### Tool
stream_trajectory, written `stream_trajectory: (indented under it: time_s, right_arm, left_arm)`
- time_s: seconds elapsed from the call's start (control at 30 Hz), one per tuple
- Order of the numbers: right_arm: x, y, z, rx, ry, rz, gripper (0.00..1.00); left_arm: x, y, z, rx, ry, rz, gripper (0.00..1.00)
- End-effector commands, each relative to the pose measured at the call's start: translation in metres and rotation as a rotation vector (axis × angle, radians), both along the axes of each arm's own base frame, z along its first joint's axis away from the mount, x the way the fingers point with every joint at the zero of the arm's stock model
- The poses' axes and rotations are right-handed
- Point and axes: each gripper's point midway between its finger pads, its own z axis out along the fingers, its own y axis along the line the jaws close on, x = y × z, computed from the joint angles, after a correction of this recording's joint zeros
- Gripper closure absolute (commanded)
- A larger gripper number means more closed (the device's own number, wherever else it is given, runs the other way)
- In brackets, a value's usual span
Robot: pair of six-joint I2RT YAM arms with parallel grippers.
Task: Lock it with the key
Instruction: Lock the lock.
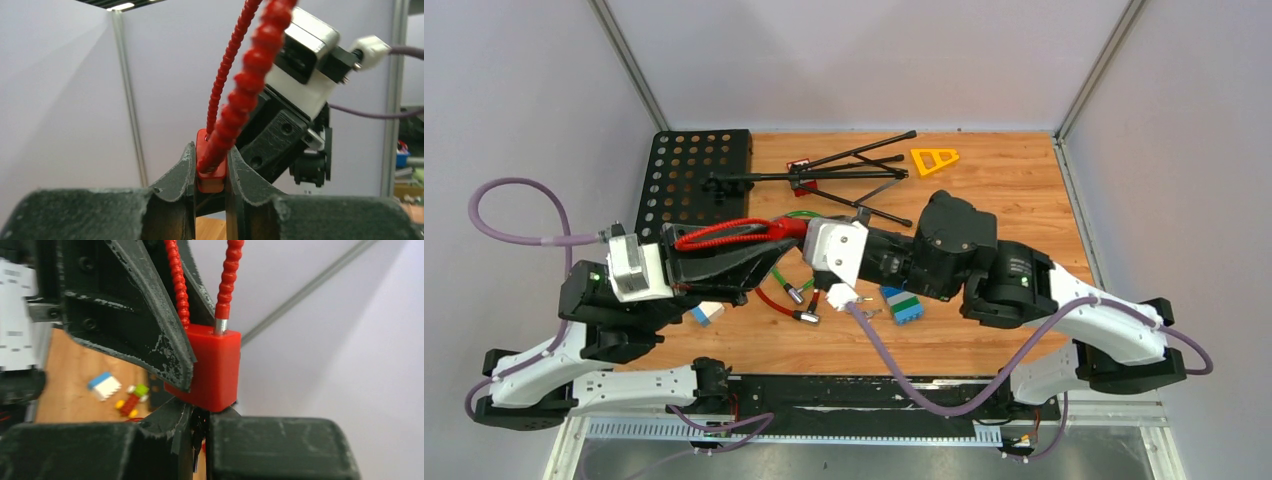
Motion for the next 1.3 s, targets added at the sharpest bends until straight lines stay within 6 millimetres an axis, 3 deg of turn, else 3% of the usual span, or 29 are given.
stream_trajectory:
  time_s: [0.0, 0.33, 0.6, 0.73, 0.87, 1.03, 1.1, 1.2, 1.27]
  right_arm:
    - [-0.056, -0.024, 0.004, 0.001, 0.251, 0.324, 1.00]
    - [-0.112, -0.048, 0.007, -0.020, 0.392, 0.625, 1.00]
    - [-0.138, -0.060, 0.005, -0.035, 0.452, 0.786, 1.00]
    - [-0.145, -0.065, 0.005, -0.046, 0.464, 0.827, 1.00]
    - [-0.136, -0.066, 0.002, -0.038, 0.461, 0.778, 1.00]
    - [-0.105, -0.068, -0.002, 0.030, 0.406, 0.596, 1.00]
    - [-0.093, -0.071, -0.001, 0.077, 0.375, 0.529, 0.93]
    - [-0.081, -0.077, 0.005, 0.134, 0.326, 0.465, 0.73]
    - [-0.073, -0.081, 0.009, 0.161, 0.302, 0.425, 0.65]
  left_arm:
    - [-0.036, -0.022, -0.018, 0.208, -0.198, -0.143, 1.00]
    - [-0.084, -0.041, -0.043, 0.429, -0.347, -0.419, 1.00]
    - [-0.122, -0.040, -0.063, 0.543, -0.503, -0.669, 1.00]
    - [-0.132, -0.039, -0.071, 0.570, -0.536, -0.747, 1.00]
    - [-0.126, -0.042, -0.073, 0.576, -0.526, -0.709, 1.00]
    - [-0.090, -0.041, -0.052, 0.438, -0.383, -0.453, 1.00]
    - [-0.074, -0.035, -0.041, 0.366, -0.329, -0.355, 1.00]
    - [-0.063, -0.029, -0.029, 0.301, -0.268, -0.291, 1.00]
    - [-0.057, -0.029, -0.026, 0.279, -0.226, -0.269, 1.00]
